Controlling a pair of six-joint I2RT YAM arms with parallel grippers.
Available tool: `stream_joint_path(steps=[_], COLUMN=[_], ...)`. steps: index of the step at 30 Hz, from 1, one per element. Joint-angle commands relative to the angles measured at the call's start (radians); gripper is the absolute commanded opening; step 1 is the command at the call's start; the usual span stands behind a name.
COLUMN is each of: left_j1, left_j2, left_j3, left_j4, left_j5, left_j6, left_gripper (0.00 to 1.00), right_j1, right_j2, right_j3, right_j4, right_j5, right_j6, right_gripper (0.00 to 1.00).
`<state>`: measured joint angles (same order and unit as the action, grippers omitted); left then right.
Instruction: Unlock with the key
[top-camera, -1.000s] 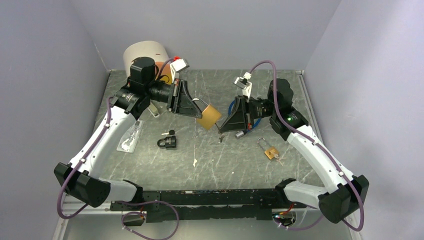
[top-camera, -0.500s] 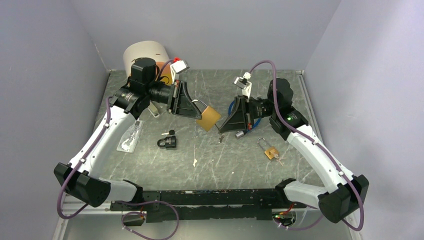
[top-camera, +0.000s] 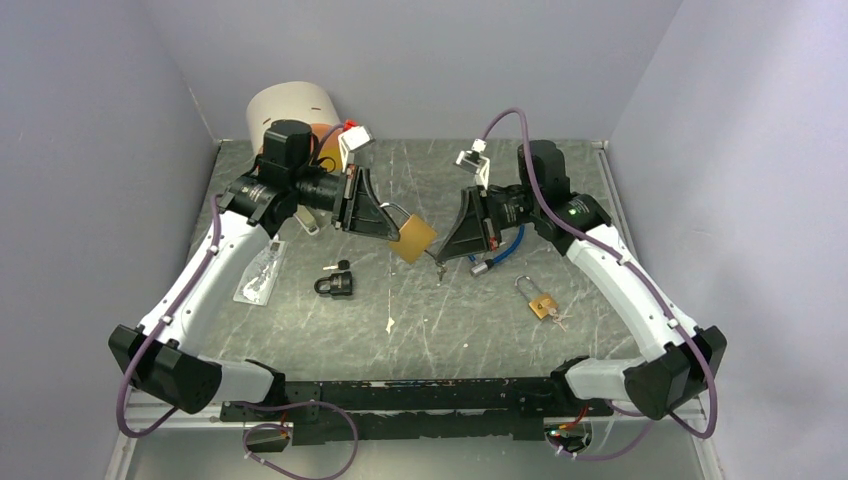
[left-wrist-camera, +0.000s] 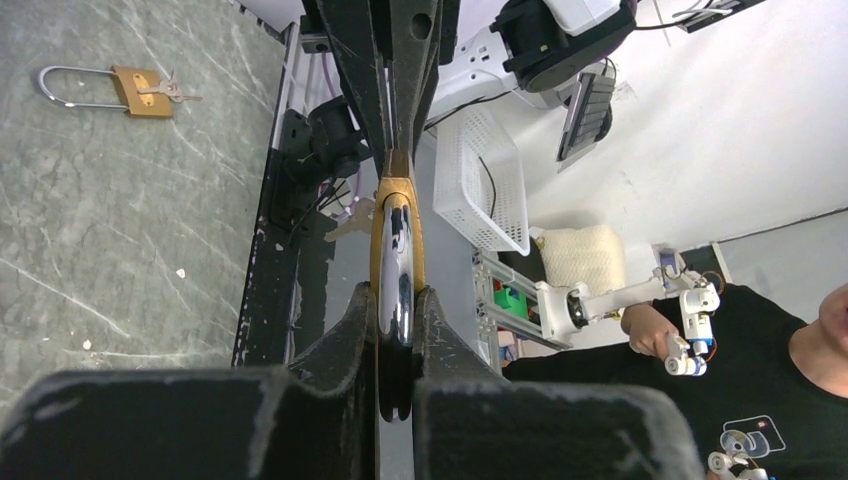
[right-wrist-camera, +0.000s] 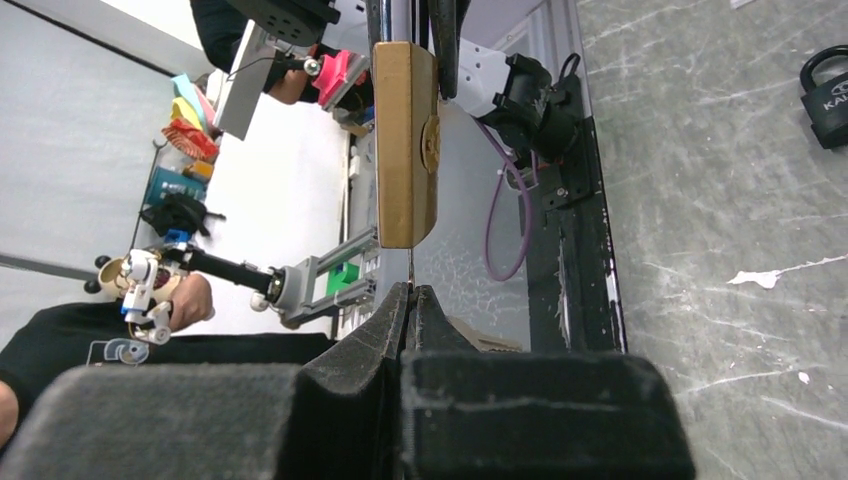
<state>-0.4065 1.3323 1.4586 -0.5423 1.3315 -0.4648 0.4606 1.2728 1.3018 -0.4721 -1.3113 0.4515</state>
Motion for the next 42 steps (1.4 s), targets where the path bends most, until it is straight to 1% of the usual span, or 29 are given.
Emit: stream_joint_path(steps=[1, 3, 9, 12, 16, 20, 24, 26, 28, 30, 31, 34, 40, 42], left_j1=[-0.029, -0.029, -0.029, -0.029, -0.032, -0.041, -0.041, -0.041, -0.041, -0.041, -0.041, -0.041, -0.041, -0.041], left_j2=[-0.019, -0.025, -0.05, -0.057, -0.057, -0.067, -0.065, -0.068, -0.073, -0.079, -0.082, -0.091, -0.1, -0.102], left_j3=[0.009, -0.008, -0.038, -0.054, -0.078, -0.096, -0.096, -0.101, -0.122, -0.14, -0.145, -0.168, -0.2, -0.203], left_j4=[-0.042, 0.006, 0.175, 0.202, 0.213, 0.267, 0.329, 0.384, 0.484, 0.574, 0.595, 0.641, 0.636, 0.642], left_j5=[0.076, 0.075, 0.05, 0.05, 0.048, 0.036, 0.002, -0.02, -0.036, -0.06, -0.077, -0.129, -0.194, -0.203], left_j6=[0.047, 0.015, -0.132, -0.155, -0.16, -0.183, -0.233, -0.281, -0.356, -0.412, -0.426, -0.458, -0.467, -0.471], left_gripper=[0.03, 0.03, 0.02, 0.02, 0.03, 0.02, 0.03, 0.13, 0.26, 0.41, 0.46, 0.49, 0.44, 0.4], right_j1=[-0.003, -0.003, -0.001, -0.001, 0.001, 0.003, 0.004, 0.005, 0.004, 0.005, 0.004, 0.005, 0.005, 0.006], right_j2=[0.015, 0.004, -0.066, -0.085, -0.086, -0.087, -0.094, -0.108, -0.116, -0.111, -0.108, -0.102, -0.095, -0.088], right_j3=[0.065, 0.048, -0.074, -0.119, -0.135, -0.176, -0.211, -0.244, -0.274, -0.29, -0.295, -0.303, -0.305, -0.31], right_j4=[0.009, 0.046, 0.276, 0.389, 0.48, 0.618, 0.717, 0.777, 0.833, 0.876, 0.893, 0.928, 0.965, 0.978], right_j5=[0.114, 0.15, 0.256, 0.269, 0.293, 0.308, 0.338, 0.358, 0.379, 0.388, 0.392, 0.409, 0.441, 0.451], right_j6=[-0.076, -0.06, 0.05, 0.13, 0.199, 0.315, 0.36, 0.367, 0.377, 0.397, 0.406, 0.431, 0.463, 0.48], right_gripper=[0.0, 0.0, 0.0, 0.0, 0.0, 0.0, 0.0, 0.0, 0.0, 0.0, 0.0, 0.0, 0.0, 0.0])
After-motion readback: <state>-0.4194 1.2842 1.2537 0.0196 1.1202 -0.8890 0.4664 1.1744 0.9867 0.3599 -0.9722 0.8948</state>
